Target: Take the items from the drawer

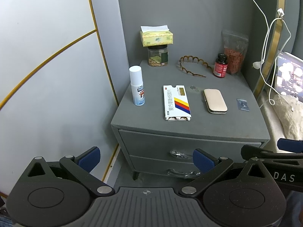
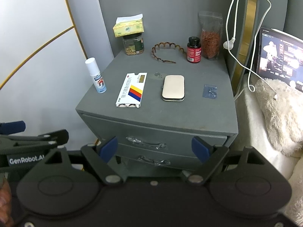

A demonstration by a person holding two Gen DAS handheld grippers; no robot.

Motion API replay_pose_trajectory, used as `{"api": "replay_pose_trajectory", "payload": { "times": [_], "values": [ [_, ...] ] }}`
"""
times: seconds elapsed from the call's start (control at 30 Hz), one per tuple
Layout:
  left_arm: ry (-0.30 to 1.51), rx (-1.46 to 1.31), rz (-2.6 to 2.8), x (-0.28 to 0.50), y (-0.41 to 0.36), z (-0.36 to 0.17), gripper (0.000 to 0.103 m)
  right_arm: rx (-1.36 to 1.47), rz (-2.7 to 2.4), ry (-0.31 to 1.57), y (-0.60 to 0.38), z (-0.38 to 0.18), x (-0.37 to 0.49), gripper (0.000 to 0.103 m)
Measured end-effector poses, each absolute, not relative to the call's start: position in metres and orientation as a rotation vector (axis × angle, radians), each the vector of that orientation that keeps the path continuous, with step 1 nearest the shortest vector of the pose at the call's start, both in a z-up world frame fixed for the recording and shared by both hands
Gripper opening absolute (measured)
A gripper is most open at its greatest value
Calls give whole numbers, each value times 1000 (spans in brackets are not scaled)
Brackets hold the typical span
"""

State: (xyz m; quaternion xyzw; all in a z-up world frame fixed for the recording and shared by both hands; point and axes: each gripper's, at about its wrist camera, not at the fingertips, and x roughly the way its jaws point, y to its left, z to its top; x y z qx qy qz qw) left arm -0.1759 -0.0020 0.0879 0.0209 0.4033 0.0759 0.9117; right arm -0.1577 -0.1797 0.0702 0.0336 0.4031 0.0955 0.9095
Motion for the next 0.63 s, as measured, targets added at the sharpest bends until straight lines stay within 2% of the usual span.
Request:
{"api": "replay_pose_trajectory", "payload": {
  "times": [0.63],
  "values": [
    [831, 45, 156, -177, -2, 86, 103, 59, 201, 833, -181, 69, -158, 84]
  ]
}}
